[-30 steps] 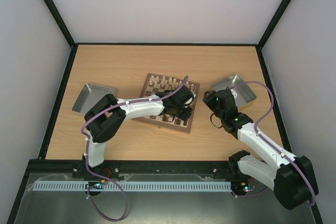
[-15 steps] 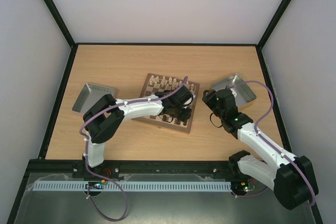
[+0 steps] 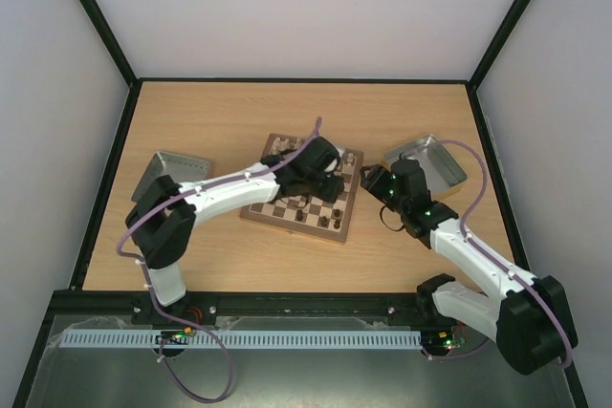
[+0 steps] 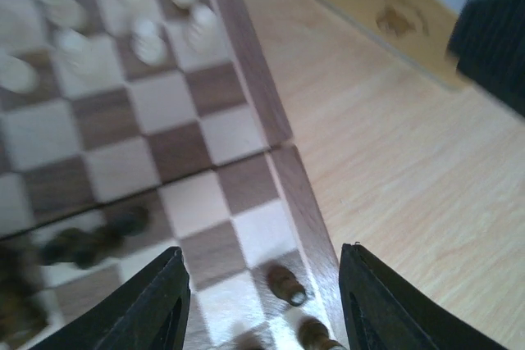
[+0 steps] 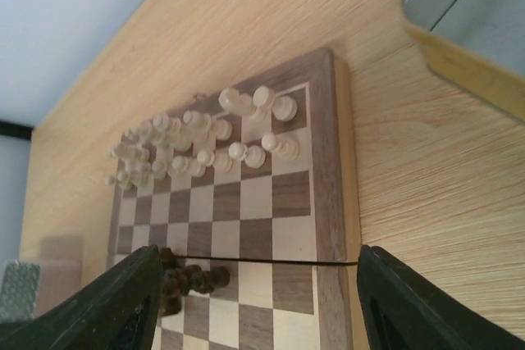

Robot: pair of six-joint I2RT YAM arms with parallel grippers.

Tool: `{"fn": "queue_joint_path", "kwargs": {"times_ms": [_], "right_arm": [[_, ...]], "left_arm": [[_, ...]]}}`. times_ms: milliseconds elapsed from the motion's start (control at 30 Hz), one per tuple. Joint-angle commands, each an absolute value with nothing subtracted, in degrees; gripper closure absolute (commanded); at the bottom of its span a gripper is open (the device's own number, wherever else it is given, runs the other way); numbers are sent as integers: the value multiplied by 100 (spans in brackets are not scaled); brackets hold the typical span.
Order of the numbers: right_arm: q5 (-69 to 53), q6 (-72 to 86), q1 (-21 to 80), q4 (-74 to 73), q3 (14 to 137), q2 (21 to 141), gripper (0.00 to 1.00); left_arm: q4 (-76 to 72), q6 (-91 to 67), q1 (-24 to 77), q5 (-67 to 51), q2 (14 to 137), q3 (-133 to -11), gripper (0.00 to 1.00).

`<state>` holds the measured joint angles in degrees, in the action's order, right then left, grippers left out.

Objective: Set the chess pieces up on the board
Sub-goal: Pick up the chess piece from the chessboard.

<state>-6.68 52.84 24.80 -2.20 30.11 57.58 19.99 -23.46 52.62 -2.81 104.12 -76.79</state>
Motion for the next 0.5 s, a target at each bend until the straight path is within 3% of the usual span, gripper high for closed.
{"fn": "queue_joint_path", "kwargs": {"times_ms": [0,267,467], "right_arm": [[-1206,4626,2460,-216,3435,6190,36],[-1340,3978,2766,-712,4363,7318,39],[-893,3741,3289,-1370,5211,8254,51]], "left_arm": [[1870,-2609,4824,150,9869,-7382,48],[1509,-3053,3893,316,8784,-6351,48],[2029,-2678,3294,1243,7791,-6243,47]]}}
